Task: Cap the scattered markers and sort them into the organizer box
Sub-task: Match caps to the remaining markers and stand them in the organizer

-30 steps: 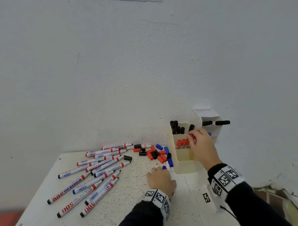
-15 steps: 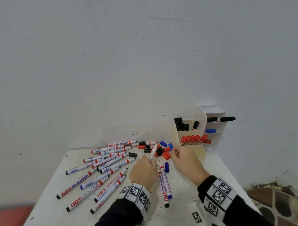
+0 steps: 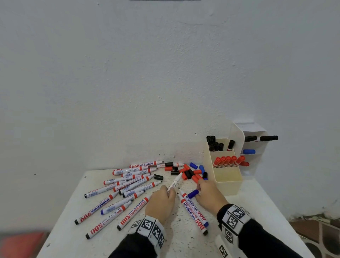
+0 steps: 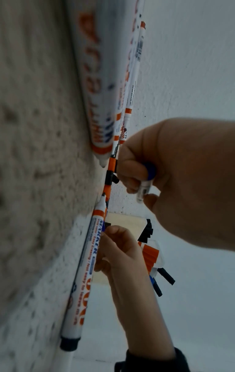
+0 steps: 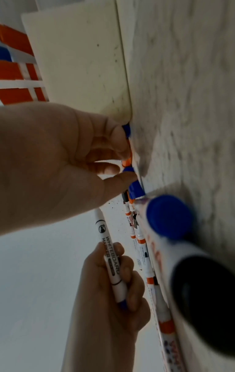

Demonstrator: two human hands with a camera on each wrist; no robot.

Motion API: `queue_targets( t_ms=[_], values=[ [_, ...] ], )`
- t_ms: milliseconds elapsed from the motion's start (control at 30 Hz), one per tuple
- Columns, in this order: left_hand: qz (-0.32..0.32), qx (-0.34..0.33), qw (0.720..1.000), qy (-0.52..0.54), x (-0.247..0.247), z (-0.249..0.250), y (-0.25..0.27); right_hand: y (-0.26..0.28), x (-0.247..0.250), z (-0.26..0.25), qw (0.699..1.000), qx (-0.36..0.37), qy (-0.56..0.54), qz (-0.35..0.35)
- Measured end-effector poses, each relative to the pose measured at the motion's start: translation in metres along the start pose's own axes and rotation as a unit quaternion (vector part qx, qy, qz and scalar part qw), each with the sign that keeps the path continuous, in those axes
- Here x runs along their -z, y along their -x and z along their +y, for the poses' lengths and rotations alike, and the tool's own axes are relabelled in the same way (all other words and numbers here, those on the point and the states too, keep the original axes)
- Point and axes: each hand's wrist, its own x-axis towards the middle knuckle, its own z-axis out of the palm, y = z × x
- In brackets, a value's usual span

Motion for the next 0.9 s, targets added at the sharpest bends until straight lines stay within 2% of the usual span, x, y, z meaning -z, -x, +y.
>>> queue_targets(
  t_ms=[133,233,333,467,633,767,900],
  values=[
    [0.026,-0.021,0.999,-0.009,-0.003,-0.001,-0.005,0.0,-0.002,0.001,0.999,0.043,0.021,-0.021],
    [0.042,-0.041,0.998,-0.027,-0.002,-0.003,-0.007,0.0,-0.001,0.001,0.998,0.042,0.031,-0.025],
    [0.056,-0.048,0.997,-0.024,-0.003,-0.005,-0.007,-0.001,0.003,-0.001,0.999,0.03,-0.022,0.032],
    [0.057,-0.057,0.997,-0.022,-0.002,-0.005,-0.007,-0.003,0.01,-0.004,0.985,0.07,-0.104,0.121],
    [0.064,-0.058,0.996,-0.019,-0.001,-0.006,-0.006,0.002,0.016,-0.008,0.974,0.094,-0.13,0.161],
    [0.061,-0.077,0.995,-0.017,0.0,-0.005,-0.005,-0.001,0.016,-0.007,0.972,0.131,-0.155,0.115],
    [0.072,-0.072,0.994,-0.033,0.001,-0.007,-0.003,-0.004,0.022,-0.005,0.969,0.138,-0.196,0.064]
  ],
)
